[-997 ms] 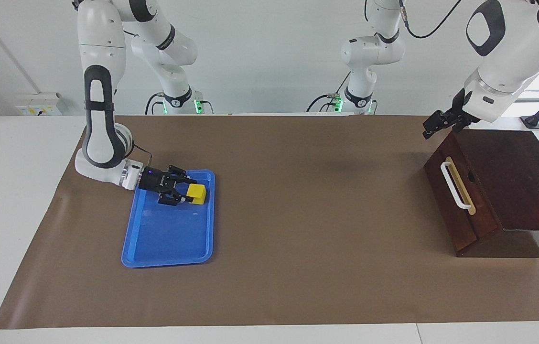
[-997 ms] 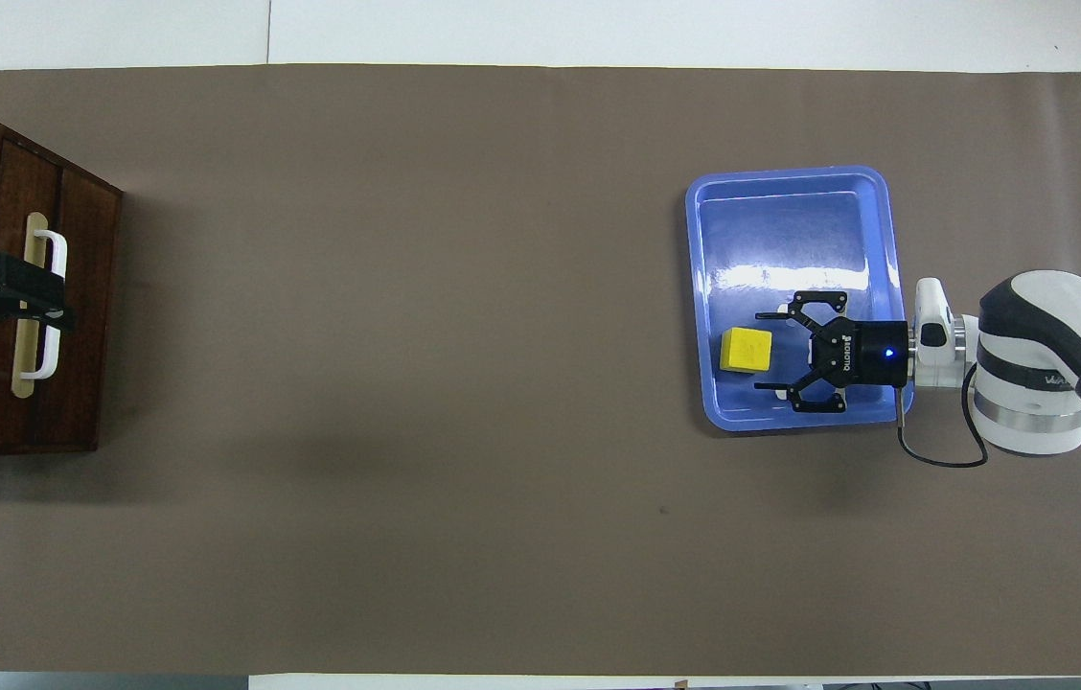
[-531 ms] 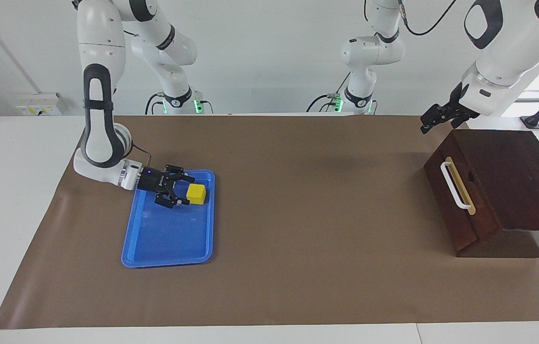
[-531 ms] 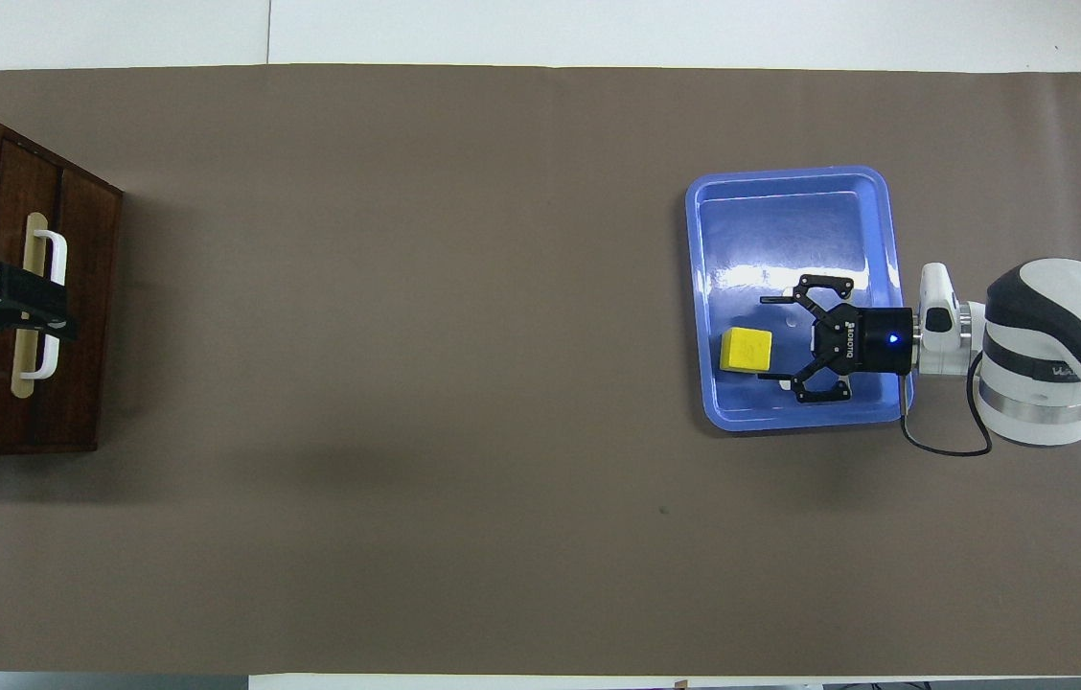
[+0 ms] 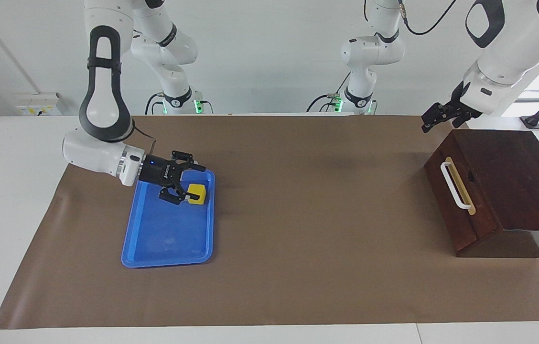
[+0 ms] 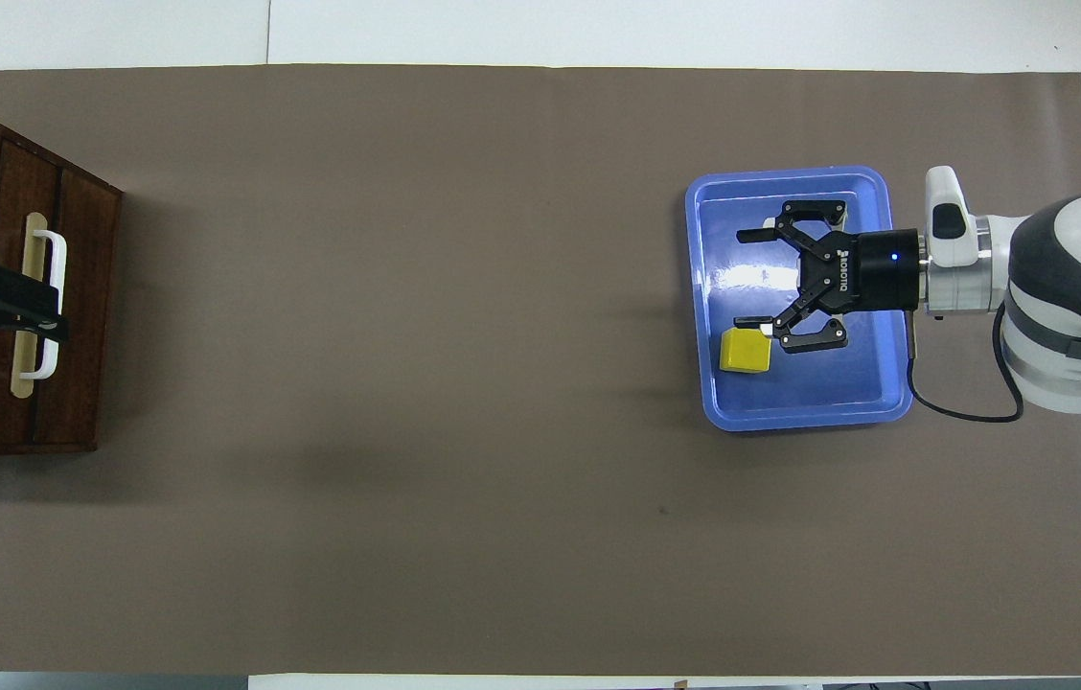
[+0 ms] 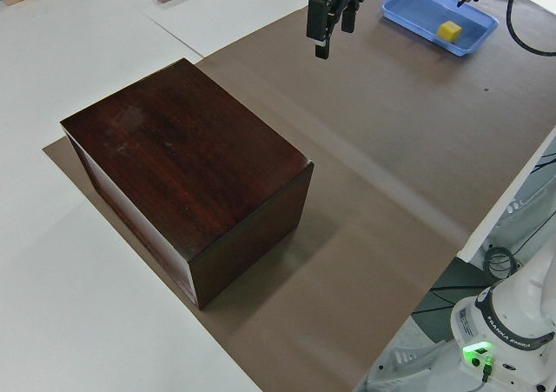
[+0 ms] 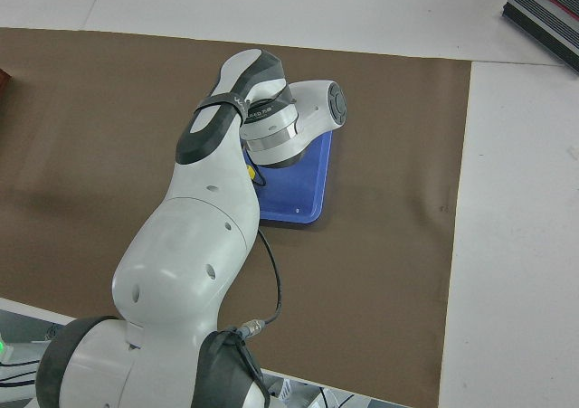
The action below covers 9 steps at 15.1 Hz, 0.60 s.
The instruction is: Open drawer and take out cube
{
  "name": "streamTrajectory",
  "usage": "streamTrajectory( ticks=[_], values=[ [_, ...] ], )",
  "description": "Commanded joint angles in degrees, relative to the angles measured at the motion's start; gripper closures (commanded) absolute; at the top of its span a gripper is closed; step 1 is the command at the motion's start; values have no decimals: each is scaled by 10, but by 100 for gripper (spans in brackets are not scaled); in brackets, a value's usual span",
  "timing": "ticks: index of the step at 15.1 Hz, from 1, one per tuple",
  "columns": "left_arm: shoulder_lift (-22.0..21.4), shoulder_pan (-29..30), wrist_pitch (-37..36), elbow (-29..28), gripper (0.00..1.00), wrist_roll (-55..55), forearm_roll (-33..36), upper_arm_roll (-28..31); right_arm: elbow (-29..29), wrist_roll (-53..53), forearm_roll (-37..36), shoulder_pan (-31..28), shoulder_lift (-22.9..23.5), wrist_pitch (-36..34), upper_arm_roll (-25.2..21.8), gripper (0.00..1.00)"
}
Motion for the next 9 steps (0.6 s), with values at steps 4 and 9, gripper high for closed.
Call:
streamTrajectory(
  ticks=[4,9],
  values=[
    [3,-6,-20,5,0,27,7,4,100,262,-127,27,-33,-4,0,0],
    [3,-7,-7,1,0,49,9,6,163,510,-346,48,-80,-4,1,0]
  ],
)
